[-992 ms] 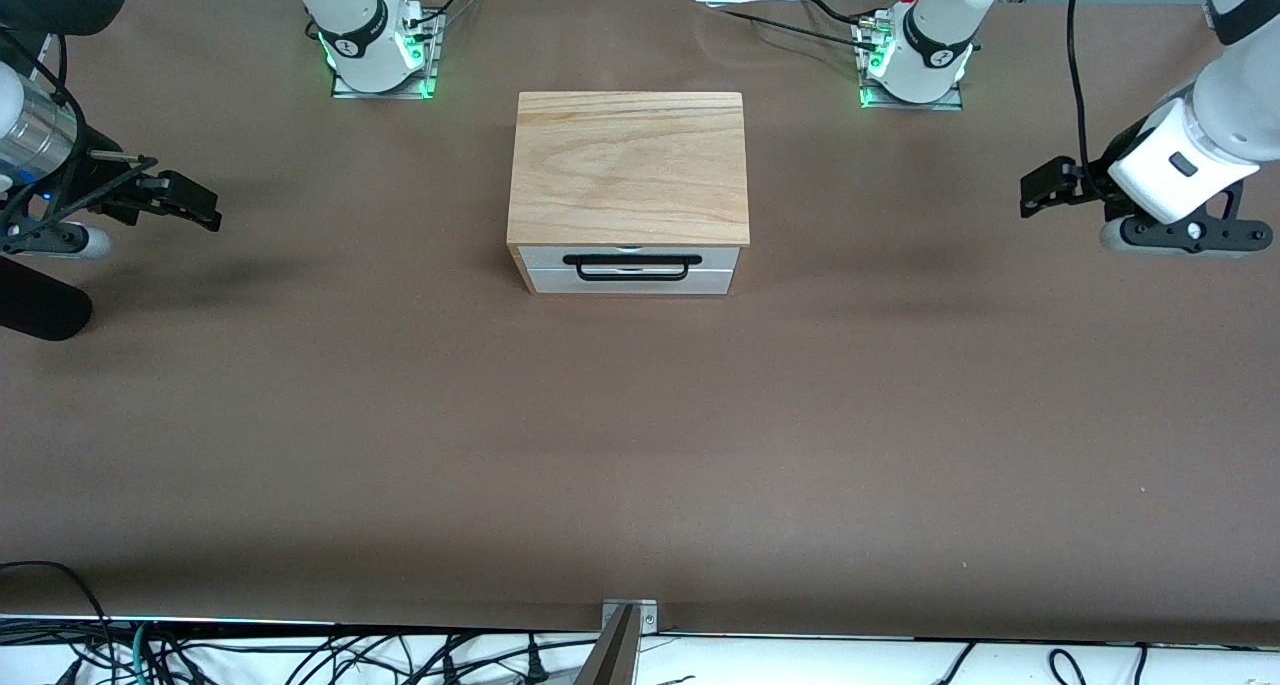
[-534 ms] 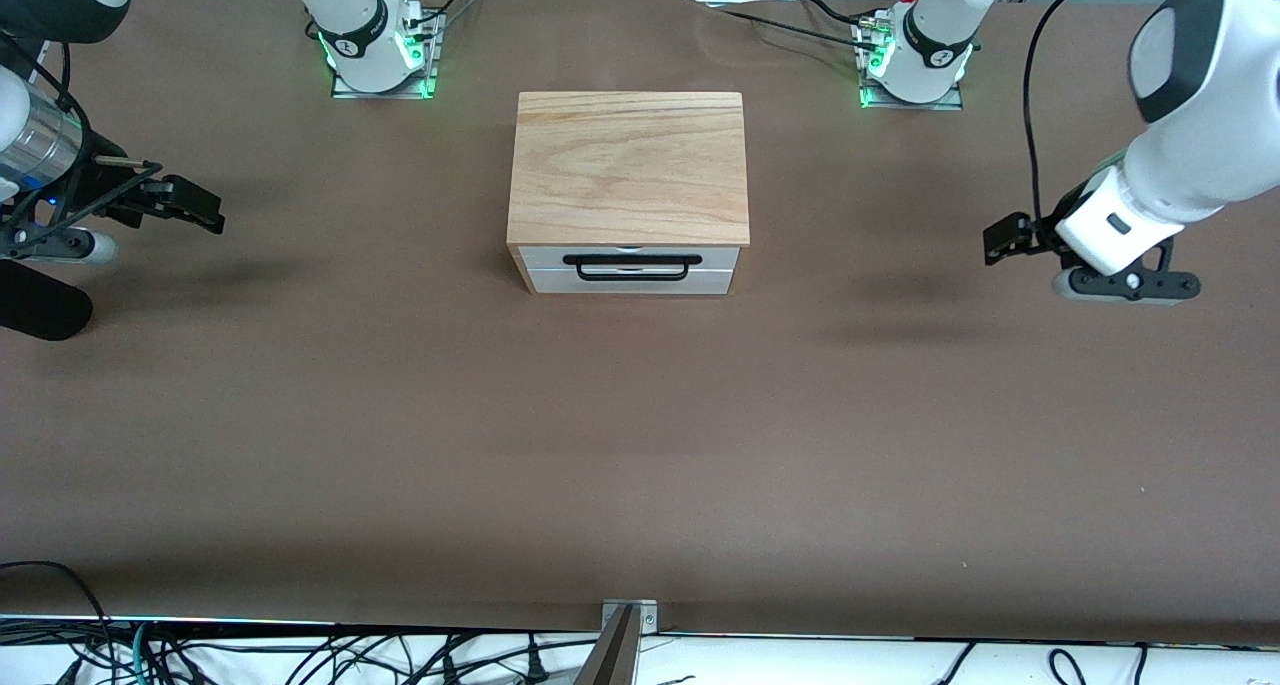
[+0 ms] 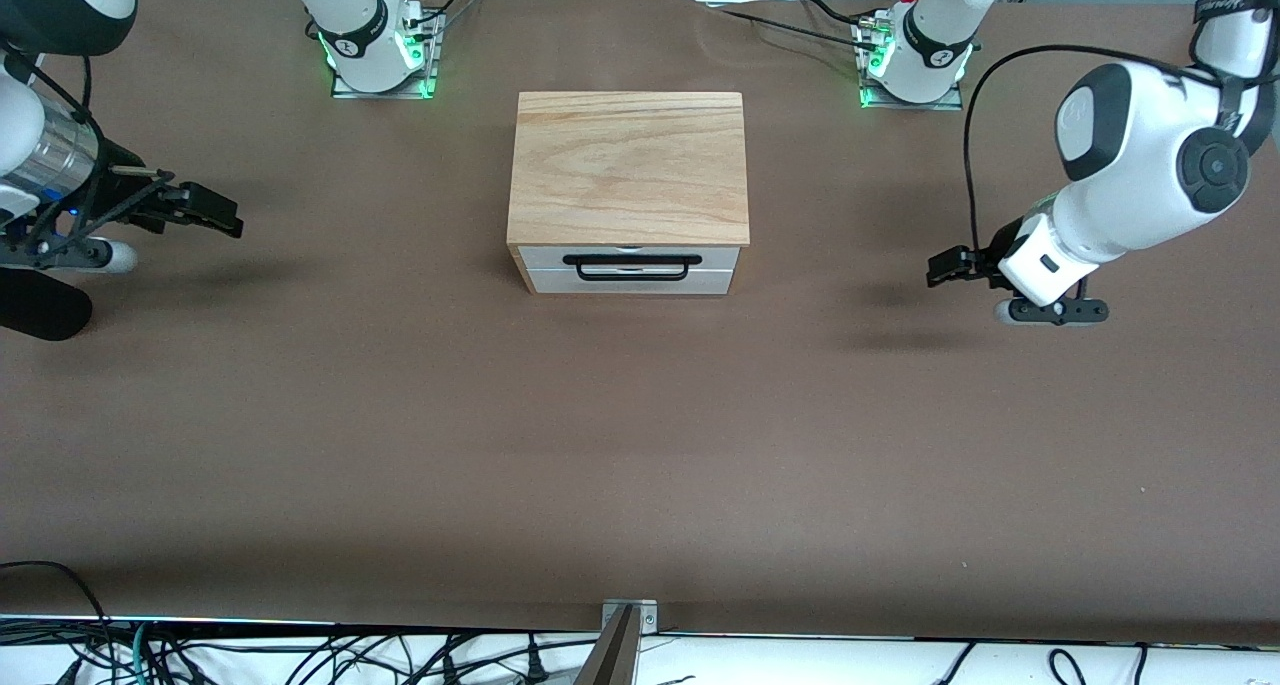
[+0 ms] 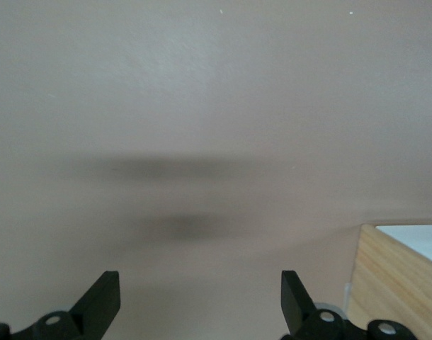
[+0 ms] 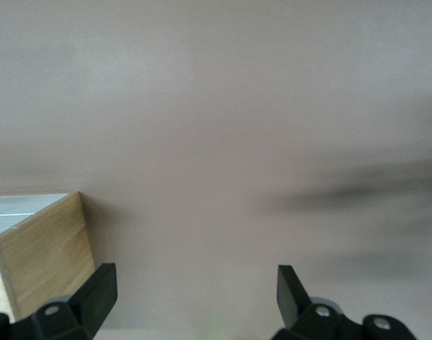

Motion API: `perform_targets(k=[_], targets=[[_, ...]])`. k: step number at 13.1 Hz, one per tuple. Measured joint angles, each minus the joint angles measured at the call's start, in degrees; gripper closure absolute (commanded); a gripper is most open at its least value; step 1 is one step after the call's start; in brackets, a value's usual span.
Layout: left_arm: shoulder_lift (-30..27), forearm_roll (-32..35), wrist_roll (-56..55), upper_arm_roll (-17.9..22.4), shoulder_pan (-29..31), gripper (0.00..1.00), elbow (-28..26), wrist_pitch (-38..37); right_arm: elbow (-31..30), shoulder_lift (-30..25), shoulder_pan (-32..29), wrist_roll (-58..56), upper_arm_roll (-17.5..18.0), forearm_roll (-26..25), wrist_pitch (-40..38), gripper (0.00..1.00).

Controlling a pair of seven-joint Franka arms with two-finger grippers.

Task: Pull top drawer with both arms simultaneously
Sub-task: 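Move both grippers inward toward the drawer handle of the wooden box, then close the left and right grippers on opposite ends of the handle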

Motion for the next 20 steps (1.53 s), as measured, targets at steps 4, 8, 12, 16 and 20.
perform_targets(k=[4,8,12,16,20], targets=[[4.4,-14.2,8.1,-0.7,0.0,0.00,-1.4,2.1,-0.3,4.6,0.0,0.0,0.1,10.8,0.0,0.00],[9.8,-35.3,27.9,-0.8,0.1,0.00,-1.5,2.4,-1.0,11.2,0.2,-6.1,0.2,28.8,0.2,0.00],[15.9,-55.3,49.5,-1.0,-0.1,0.00,-1.7,0.3,-2.6,19.8,0.3,-20.5,0.3,46.9,1.8,0.00],[20.2,-67.3,64.7,-1.4,-0.3,0.00,-1.7,-11.2,-11.0,25.7,0.7,-39.3,6.1,64.4,12.9,0.00],[23.7,-81.5,71.3,-1.6,-2.9,0.01,-1.7,-21.0,-14.4,29.5,3.2,-54.4,10.1,76.0,15.7,0.01]])
